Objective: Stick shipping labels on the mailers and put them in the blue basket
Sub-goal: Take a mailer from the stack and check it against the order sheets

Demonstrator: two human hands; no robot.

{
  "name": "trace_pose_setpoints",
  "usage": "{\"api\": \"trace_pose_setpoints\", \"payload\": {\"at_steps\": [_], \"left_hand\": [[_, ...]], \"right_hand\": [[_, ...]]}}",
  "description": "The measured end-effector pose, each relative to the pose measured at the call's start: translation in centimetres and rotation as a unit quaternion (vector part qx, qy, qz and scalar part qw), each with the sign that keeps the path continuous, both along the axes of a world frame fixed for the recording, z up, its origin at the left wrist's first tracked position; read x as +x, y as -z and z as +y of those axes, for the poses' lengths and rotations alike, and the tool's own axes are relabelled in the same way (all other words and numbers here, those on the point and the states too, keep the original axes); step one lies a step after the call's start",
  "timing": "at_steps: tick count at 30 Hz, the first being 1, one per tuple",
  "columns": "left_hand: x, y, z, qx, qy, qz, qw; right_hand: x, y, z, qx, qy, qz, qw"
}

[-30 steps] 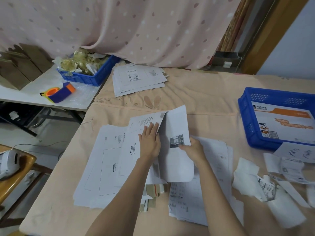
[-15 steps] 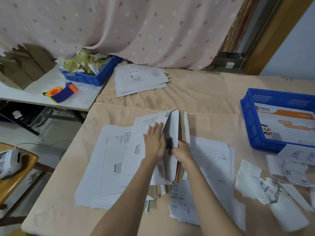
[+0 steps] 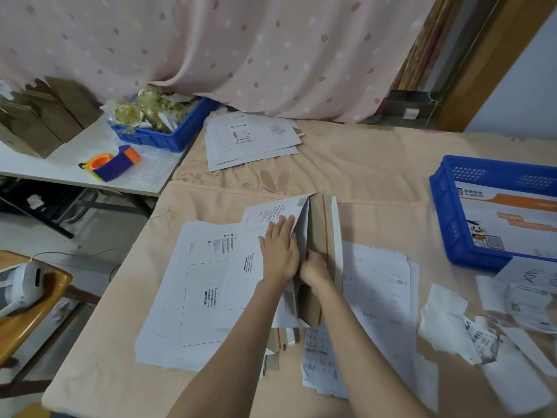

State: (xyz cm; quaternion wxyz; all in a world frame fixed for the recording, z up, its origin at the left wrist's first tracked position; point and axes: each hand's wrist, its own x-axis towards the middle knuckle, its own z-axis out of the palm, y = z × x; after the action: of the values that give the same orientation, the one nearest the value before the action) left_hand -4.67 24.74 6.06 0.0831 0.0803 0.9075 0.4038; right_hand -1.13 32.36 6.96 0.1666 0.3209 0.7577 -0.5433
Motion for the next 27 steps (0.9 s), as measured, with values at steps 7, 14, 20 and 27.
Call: {"api": "trace_pose_setpoints", "payload": {"at_steps": [7,14,20,27], "left_hand": [[-0.2,0.3,-0.1,-0.016,0.005,-0.005,1.000],[-0.4,0.3,1.5,-0.004,0.013,-0.048,0.999],[-3.0,0.4,0.7,0.115,0.000,-0.145,0.983],[-10.0,-0.8,-1.3,-0.008,-0.017,0.016,1.000]], "right_hand": [[0.2,0.1,2.3,0.270,0.063,0.050,0.959],[1.1,2.3,6.1,-0.010,0.141,-0.045,0.989],[0.8,2.6,6.1,-0.081,0.143,0.037,0.986],[-0.5,1.1,8.1,-0.123,0.125,0.064,0.982]]}}
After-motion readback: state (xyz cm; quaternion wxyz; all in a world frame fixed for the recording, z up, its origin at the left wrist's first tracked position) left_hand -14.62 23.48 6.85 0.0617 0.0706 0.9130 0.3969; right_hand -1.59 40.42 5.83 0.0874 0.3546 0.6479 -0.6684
